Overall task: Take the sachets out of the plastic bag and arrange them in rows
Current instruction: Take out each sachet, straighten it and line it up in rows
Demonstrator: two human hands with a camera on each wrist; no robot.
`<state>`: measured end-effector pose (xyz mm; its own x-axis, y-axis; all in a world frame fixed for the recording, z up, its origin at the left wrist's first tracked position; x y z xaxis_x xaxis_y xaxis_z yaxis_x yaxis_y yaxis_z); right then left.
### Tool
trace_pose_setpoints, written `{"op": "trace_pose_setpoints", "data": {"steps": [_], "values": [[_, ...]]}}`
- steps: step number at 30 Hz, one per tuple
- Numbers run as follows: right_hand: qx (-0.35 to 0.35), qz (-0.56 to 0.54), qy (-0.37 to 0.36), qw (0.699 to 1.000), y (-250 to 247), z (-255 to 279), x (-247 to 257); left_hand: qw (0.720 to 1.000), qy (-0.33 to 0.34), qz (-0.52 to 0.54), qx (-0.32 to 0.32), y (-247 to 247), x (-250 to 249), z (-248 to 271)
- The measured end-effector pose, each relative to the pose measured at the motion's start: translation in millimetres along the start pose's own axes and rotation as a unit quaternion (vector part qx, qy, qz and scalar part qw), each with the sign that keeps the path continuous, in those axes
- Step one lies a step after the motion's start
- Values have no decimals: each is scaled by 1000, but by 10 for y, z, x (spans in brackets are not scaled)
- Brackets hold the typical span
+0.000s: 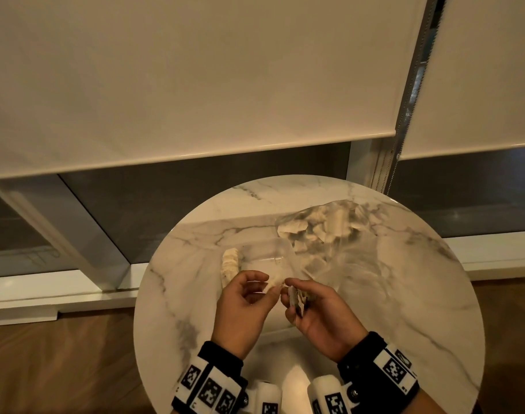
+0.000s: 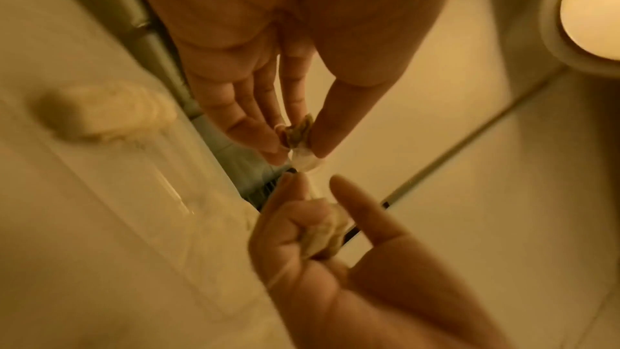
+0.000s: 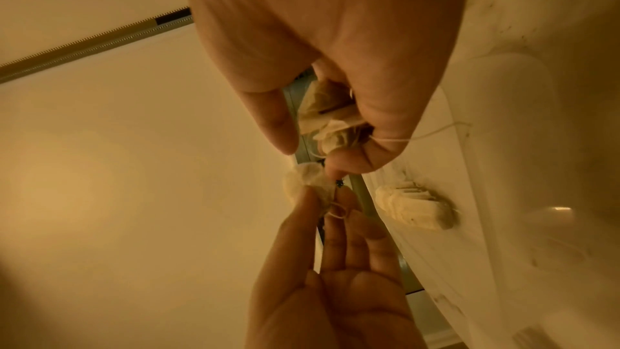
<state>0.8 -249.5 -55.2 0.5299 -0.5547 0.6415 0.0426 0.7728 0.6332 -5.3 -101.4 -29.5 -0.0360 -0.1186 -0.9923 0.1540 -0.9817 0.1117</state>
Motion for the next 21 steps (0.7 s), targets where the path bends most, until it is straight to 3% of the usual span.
{"op": "trace_pose_setpoints", "data": {"steps": [6, 10, 14, 17, 21], "values": [[-30, 69, -31, 997, -12, 2, -17, 992, 73, -99, 39, 49, -55, 66], [-55, 71, -30, 996, -43, 13, -14, 982, 84, -146, 83, 52, -28, 91], [-52, 60, -25, 997, -52, 35, 0, 954, 153, -224, 130, 54, 22, 92], [-42, 65, -27, 997, -37, 48, 3, 940, 204, -247, 118, 76, 1, 106], [-35, 59, -37, 997, -32, 56, 23, 948, 220, -213, 89, 48, 14, 72]]}}
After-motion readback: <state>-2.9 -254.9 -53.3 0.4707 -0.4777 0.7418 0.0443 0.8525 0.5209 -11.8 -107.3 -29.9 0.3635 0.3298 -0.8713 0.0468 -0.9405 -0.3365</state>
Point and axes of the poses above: each hand's wrist, its own z-axis away from the middle knuckle, its own y-axis out of the palm, x = y × z, the point moved 3 cm from there along -z, towards the middle knuckle, and after that the axes turned 13 degrees about z, right-handed, at the moved point
